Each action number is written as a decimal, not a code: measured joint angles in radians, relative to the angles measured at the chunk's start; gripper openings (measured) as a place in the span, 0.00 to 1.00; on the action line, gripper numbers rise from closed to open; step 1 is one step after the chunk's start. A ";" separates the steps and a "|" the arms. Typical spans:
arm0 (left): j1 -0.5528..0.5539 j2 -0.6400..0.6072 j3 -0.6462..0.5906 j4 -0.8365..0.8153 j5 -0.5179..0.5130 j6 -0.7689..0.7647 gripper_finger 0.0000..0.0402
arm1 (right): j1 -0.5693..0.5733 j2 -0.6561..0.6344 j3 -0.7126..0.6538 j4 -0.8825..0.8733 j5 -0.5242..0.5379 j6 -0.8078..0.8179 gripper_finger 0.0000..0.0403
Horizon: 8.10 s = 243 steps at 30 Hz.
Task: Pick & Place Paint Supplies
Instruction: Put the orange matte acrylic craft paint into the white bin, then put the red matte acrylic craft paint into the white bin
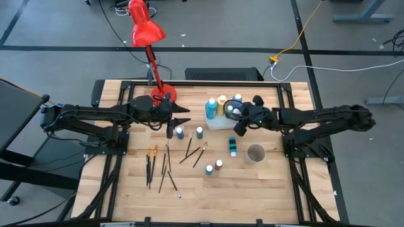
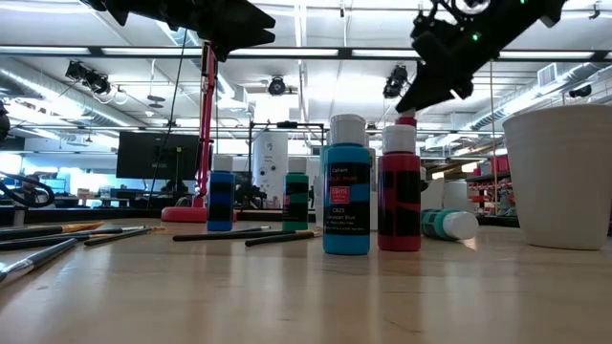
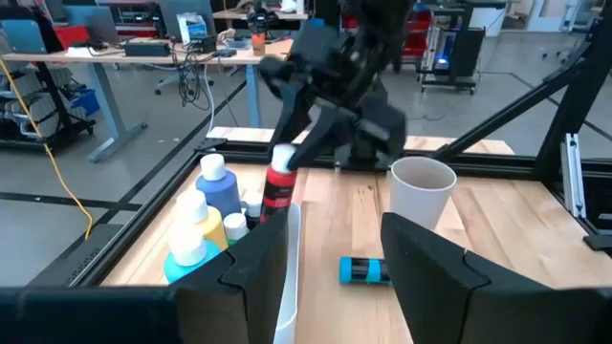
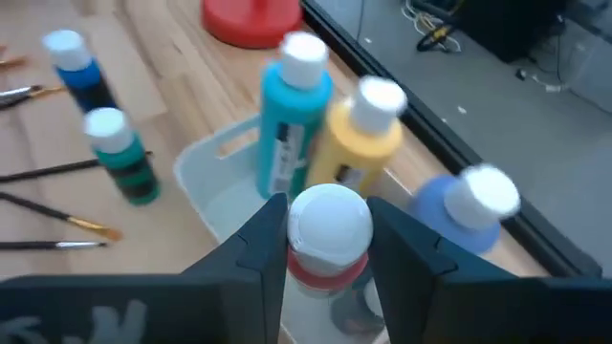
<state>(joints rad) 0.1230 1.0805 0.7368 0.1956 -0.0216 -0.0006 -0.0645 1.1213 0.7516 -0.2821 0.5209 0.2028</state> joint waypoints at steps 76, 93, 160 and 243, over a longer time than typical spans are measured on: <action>0.000 0.000 0.000 0.004 0.000 0.004 0.44 | 0.230 0.053 -0.304 0.907 -0.409 -0.135 0.48; -0.001 0.002 0.000 0.004 0.000 -0.026 0.44 | 0.313 0.368 -0.141 0.806 -0.605 -0.065 0.48; -0.001 0.002 0.000 -0.003 0.000 0.008 0.44 | -0.194 0.108 -0.005 0.057 -0.400 -0.290 0.30; -0.001 0.001 0.000 -0.004 0.000 0.008 0.44 | -0.299 0.220 -0.045 0.206 -0.325 -0.351 0.39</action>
<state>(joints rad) 0.1223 1.0817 0.7368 0.1917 -0.0216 0.0071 -0.3638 1.3413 0.7070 -0.0763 0.1959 -0.1481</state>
